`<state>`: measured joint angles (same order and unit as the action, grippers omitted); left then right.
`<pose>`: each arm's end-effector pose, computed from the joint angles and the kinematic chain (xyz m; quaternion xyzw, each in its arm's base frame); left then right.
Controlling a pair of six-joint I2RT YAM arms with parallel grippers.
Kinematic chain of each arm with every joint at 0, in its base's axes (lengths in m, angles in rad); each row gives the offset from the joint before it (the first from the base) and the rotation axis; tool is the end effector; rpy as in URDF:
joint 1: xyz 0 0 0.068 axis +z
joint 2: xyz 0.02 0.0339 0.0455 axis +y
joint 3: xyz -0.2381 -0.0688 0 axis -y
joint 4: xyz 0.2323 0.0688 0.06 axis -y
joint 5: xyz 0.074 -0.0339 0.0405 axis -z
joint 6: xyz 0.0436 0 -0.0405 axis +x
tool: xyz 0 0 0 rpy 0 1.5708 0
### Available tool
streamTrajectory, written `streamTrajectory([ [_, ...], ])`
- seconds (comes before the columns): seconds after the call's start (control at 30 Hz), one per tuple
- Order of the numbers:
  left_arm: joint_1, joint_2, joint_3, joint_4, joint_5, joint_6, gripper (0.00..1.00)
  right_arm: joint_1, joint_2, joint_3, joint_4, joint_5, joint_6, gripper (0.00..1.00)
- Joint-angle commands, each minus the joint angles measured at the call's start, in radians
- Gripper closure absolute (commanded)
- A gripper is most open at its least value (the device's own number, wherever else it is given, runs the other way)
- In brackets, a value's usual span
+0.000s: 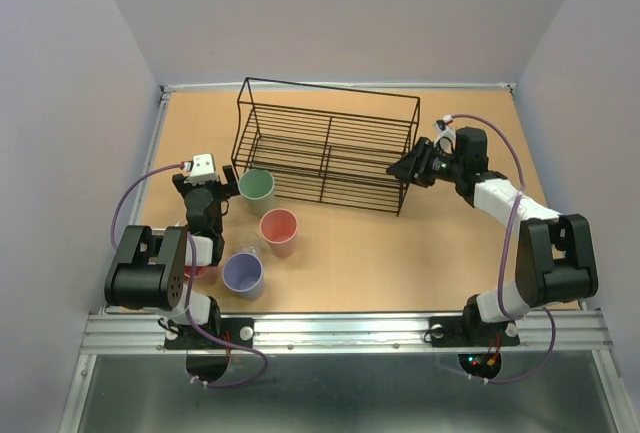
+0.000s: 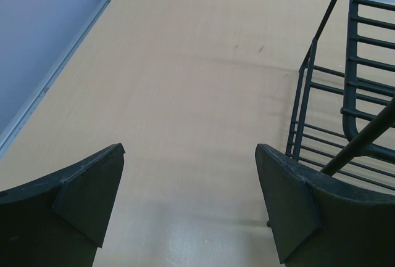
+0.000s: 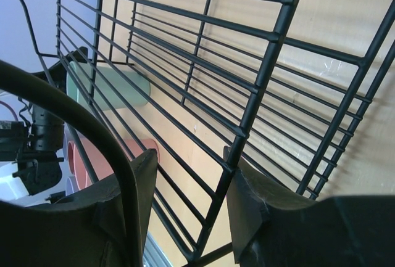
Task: Load the cups into the dish rack
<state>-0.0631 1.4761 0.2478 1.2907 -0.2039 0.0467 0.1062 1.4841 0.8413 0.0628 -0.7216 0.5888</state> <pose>0.2485 -0.0069 0.1592 -0.0367 0.6842 0.0637 0.7256 0.3058 0.0616 0.2010 0.0337 0.8394 0.4435 0.3124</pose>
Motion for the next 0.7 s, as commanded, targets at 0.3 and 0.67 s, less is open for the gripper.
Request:
streamTrajectory([
  [0.3, 0.006, -0.022, -0.005, 0.249, -0.012, 0.007, 0.01, 0.012, 0.022, 0.156, -0.247, 0.008, -0.127, 0.0],
  [0.67, 0.006, -0.022, -0.005, 0.249, -0.011, 0.005, 0.01, 0.012, -0.085, 0.301, -0.59, 0.443, -0.216, 0.0],
])
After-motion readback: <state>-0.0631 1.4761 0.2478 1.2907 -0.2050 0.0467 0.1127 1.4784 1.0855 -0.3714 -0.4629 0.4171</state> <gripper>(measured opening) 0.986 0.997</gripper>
